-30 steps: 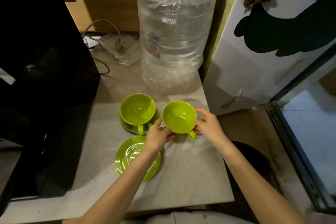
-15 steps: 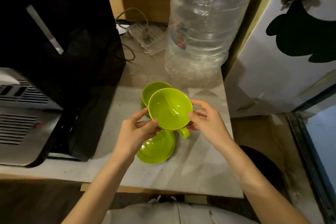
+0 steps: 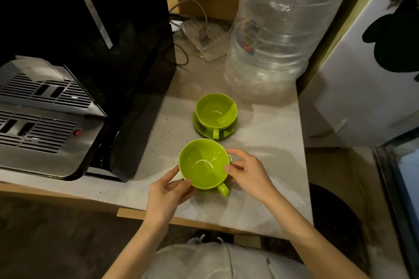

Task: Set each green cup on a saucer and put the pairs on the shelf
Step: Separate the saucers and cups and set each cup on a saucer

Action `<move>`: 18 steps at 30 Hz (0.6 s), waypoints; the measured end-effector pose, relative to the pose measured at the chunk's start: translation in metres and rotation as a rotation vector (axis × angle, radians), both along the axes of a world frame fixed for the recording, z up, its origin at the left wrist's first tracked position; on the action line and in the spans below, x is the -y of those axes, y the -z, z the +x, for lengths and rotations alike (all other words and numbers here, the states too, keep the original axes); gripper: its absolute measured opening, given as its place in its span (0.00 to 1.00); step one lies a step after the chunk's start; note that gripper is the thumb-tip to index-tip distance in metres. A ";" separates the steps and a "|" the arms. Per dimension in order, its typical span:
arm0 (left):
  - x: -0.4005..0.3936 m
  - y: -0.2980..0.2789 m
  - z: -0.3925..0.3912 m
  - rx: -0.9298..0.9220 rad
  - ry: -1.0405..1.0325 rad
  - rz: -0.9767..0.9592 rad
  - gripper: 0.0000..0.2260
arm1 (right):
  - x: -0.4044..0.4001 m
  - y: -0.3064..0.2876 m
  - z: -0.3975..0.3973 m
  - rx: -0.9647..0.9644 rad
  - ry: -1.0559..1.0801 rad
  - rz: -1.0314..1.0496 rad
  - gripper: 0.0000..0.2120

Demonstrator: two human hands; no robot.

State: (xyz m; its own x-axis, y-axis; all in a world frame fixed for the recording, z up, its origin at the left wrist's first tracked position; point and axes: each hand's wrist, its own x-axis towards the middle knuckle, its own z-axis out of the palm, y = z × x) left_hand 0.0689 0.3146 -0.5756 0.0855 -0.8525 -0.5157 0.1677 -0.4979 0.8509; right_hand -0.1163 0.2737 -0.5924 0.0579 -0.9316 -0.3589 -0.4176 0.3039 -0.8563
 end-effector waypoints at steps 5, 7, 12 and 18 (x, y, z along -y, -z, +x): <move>0.004 0.006 -0.003 0.026 0.014 0.008 0.22 | 0.001 0.005 -0.002 0.011 0.033 0.002 0.20; 0.008 0.008 -0.002 0.047 0.037 0.012 0.22 | 0.002 0.006 -0.004 0.036 0.061 0.012 0.19; 0.016 0.011 0.003 0.175 0.151 0.015 0.22 | 0.005 0.006 -0.008 0.112 0.068 0.060 0.16; 0.032 0.013 0.024 0.307 0.136 0.029 0.13 | 0.020 0.008 -0.021 0.087 0.192 0.152 0.12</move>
